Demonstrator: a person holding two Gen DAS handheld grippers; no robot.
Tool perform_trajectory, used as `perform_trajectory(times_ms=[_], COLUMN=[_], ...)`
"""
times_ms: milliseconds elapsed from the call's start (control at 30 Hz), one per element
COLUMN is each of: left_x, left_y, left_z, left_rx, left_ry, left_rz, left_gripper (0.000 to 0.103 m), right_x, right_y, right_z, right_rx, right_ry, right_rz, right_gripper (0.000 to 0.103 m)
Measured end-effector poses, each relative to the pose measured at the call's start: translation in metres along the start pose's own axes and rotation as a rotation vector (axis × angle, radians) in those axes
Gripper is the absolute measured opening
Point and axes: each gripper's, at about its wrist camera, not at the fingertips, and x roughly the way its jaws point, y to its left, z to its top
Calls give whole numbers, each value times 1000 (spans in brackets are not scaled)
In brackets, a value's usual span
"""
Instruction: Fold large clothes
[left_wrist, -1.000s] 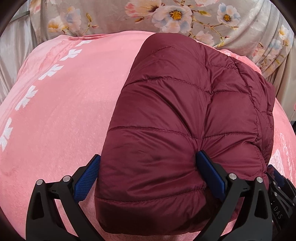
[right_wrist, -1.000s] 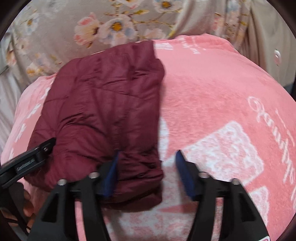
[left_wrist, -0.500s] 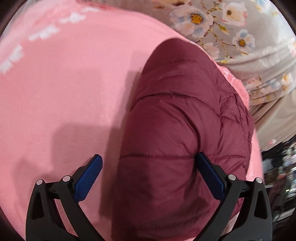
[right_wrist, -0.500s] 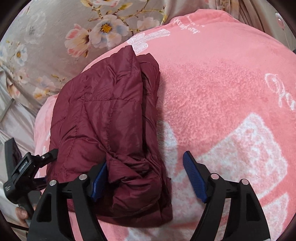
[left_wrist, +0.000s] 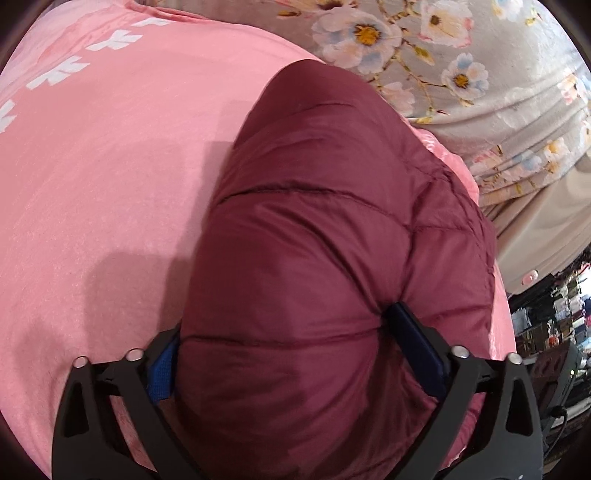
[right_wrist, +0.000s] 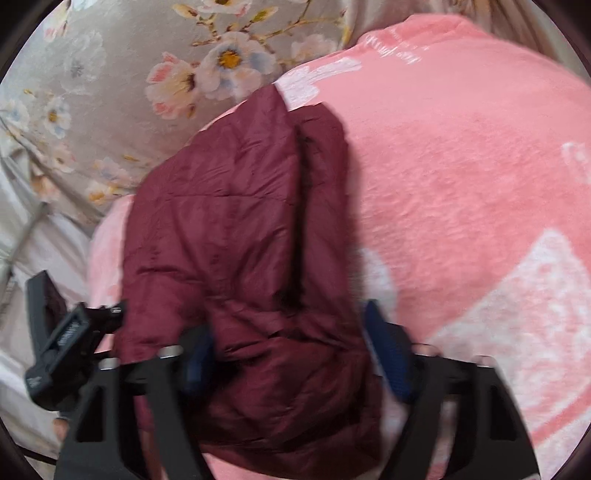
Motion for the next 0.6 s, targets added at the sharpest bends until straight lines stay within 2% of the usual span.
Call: perform_trajectory(times_ms=[67,100,133,167,233,433,533,600], left_x=[-8,-13,-21,-27,-46,-115,-152,-188], left_y=[-5,-8,-11,-13,-19,-41,-51,-59], left_z=[0,1,2,3,6,8,8,9], left_rx=[21,35,49,62,88,169,199,231], left_ry=[-13,-19,-29,-37,-55,-173,-246,-326], left_rz=[9,9,-2,-15,-58,-160,-206,-238], left_gripper=[74,69,59,52,46,42,42,42], right_x=[-1,-4,-9,-13,-27,-89,-127,-155], right_y=[1,5,9,13,22,66,100,125], right_z=[2,3,4,4,5,1,0,-1], right_rx=[18,3,-7,-9,-12,-105,-186,-248], right_ry=[2,-4,-14,-20,-44,-166,-265,-341], right_rz=[13,7,2,5,33,88,101,115], right_gripper=[35,30,25,23,21,20,20,20])
